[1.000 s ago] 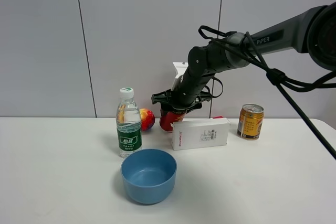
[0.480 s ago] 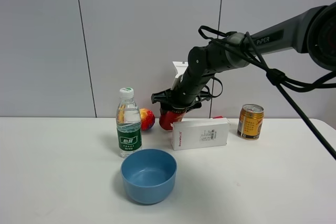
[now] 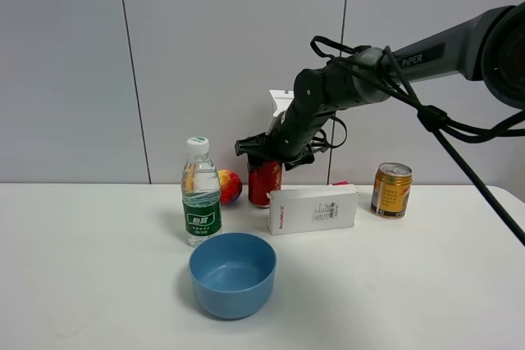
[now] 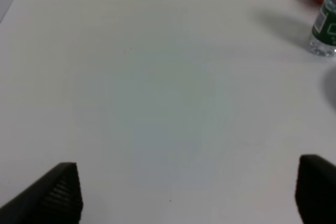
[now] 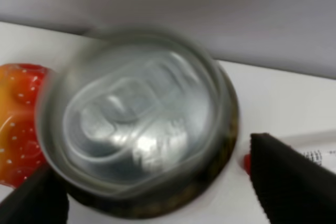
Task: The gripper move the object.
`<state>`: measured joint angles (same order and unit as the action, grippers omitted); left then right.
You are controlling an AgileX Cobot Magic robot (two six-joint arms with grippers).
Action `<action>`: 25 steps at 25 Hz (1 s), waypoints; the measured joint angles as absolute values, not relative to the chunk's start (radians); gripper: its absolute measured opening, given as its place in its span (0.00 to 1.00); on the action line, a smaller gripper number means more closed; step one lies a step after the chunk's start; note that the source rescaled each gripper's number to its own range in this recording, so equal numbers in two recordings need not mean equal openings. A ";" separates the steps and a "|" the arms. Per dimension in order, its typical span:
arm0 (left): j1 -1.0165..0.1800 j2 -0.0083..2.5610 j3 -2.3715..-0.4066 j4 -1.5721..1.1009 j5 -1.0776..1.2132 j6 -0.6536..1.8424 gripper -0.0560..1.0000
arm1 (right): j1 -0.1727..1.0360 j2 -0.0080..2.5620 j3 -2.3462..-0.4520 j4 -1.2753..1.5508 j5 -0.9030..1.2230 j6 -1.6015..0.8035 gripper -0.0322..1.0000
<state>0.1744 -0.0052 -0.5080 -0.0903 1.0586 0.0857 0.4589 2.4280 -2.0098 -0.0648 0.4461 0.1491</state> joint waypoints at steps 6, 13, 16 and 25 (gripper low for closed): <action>0.174 -0.005 -0.508 -0.090 1.059 0.086 1.00 | 0.459 2.428 -2.010 -0.065 0.443 0.149 0.52; 0.174 -0.005 -0.508 -0.090 1.059 0.086 1.00 | 0.459 2.320 -2.010 -0.068 0.550 0.135 0.55; 0.174 -0.005 -0.508 -0.090 1.059 0.086 1.00 | 0.468 2.204 -2.010 -0.097 0.627 0.070 0.55; 0.174 -0.005 -0.508 -0.090 1.059 0.086 1.00 | 0.505 1.779 -2.011 -0.097 0.890 -0.114 0.55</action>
<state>0.1744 -0.0052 -0.5080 -0.0903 1.0586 0.0857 0.5052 1.7795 -2.0106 -0.0972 0.8905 -0.1141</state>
